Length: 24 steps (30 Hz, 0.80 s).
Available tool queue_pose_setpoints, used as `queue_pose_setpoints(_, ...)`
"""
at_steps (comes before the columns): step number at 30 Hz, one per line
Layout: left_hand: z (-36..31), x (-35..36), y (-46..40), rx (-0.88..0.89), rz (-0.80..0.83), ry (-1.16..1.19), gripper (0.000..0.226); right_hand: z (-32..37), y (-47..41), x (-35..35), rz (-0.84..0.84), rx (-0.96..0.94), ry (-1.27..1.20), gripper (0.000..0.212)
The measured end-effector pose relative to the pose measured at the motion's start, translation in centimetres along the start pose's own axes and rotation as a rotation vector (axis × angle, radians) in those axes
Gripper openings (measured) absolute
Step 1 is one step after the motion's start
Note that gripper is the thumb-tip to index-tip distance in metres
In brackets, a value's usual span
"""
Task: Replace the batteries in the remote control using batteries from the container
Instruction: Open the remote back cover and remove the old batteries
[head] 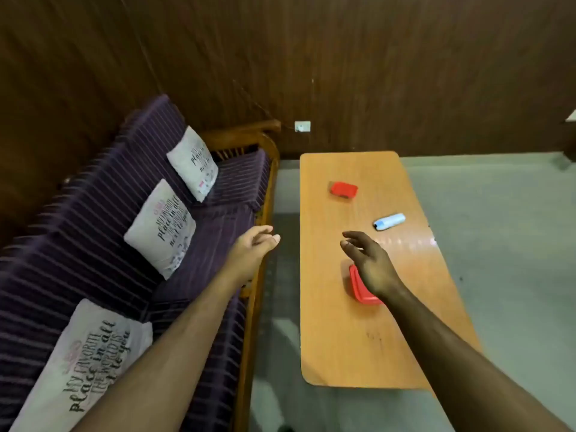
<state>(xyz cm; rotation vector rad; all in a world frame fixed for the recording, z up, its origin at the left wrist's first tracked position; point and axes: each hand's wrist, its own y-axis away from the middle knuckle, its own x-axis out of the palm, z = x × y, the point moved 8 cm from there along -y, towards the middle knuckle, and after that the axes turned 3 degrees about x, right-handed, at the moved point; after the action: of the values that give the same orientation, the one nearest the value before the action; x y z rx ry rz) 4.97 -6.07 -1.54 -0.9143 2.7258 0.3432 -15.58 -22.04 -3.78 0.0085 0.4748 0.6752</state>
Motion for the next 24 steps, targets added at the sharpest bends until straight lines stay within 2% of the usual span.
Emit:
queue_pose_setpoints(5,2.4,3.1,-6.0,-0.094,0.102,-0.075,0.043,-3.8,-4.2,-0.5,0.001,0.120,0.051,0.058)
queue_pose_setpoints(10,3.3,6.1,-10.9,-0.129,0.163,-0.126,0.045,-5.7,-8.9,-1.5,0.022,0.150,0.039,0.046)
queue_pose_setpoints(14,3.6,8.2,-15.1,-0.151,0.228,-0.129,0.046,-7.0,-11.5,-2.0,0.002,0.197,-0.021,0.045)
queue_pose_setpoints(21,6.3,13.5,-28.5,-0.220,0.557,-0.210,0.047,-10.9,-18.7,-1.9,-0.168,0.412,-0.099,0.049)
queue_pose_setpoints(24,7.0,15.0,-32.8,-0.204,0.677,-0.257,0.045,-11.9,-20.8,-1.9,-0.263,0.483,-0.107,0.045)
